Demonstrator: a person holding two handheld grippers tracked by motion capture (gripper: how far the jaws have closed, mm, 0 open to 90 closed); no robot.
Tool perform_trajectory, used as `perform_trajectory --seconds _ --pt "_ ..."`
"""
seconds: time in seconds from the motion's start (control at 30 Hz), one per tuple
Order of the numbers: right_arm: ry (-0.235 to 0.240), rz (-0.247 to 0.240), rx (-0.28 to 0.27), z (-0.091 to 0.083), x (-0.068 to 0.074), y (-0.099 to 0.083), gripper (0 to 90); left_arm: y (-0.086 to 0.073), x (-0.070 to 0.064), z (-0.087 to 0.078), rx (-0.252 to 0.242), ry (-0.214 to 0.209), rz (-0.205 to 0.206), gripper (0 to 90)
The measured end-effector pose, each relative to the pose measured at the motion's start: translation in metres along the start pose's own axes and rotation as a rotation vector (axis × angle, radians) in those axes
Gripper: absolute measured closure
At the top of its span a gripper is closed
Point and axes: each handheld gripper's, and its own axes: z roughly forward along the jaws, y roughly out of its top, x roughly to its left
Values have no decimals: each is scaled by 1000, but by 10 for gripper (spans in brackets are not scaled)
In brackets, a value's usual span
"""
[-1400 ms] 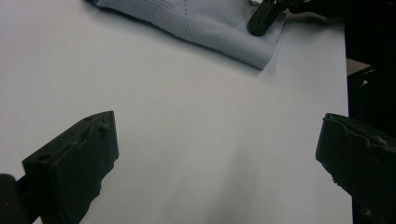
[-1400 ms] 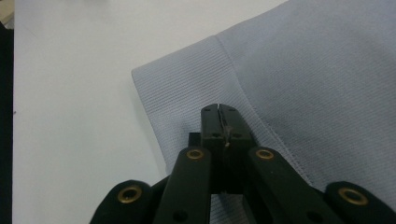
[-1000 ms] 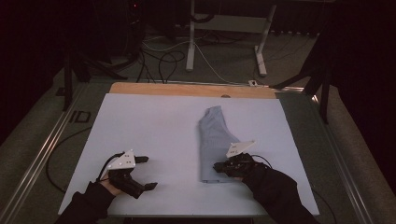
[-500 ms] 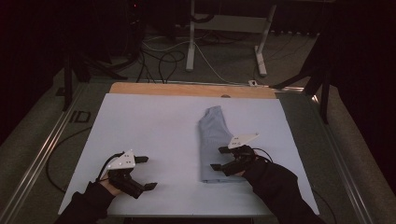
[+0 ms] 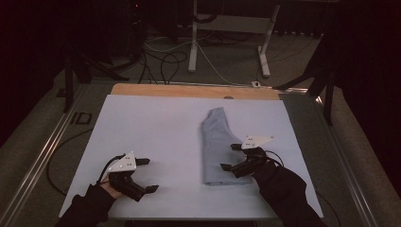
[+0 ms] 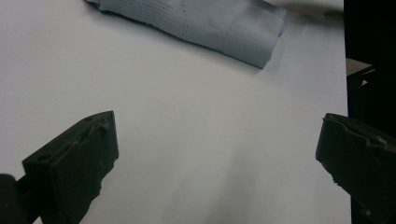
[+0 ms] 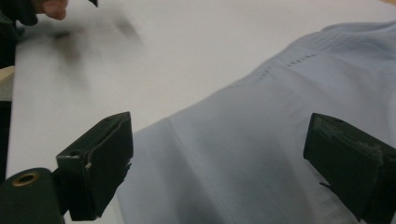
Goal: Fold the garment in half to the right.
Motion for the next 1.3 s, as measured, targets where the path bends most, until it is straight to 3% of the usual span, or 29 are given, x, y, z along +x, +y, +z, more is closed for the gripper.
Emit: perform_trajectory --seconds 0.13,0.8,1.3 --pt "-24 -10 8 -5 -3 -7 85 0 0 0 -1 1 2 5" --pt "-150 53 -13 -38 -11 -50 85 -1 0 -2 -1 11 4 5" --pt "-211 110 5 -50 0 -73 85 -1 0 -3 0 18 3 5"
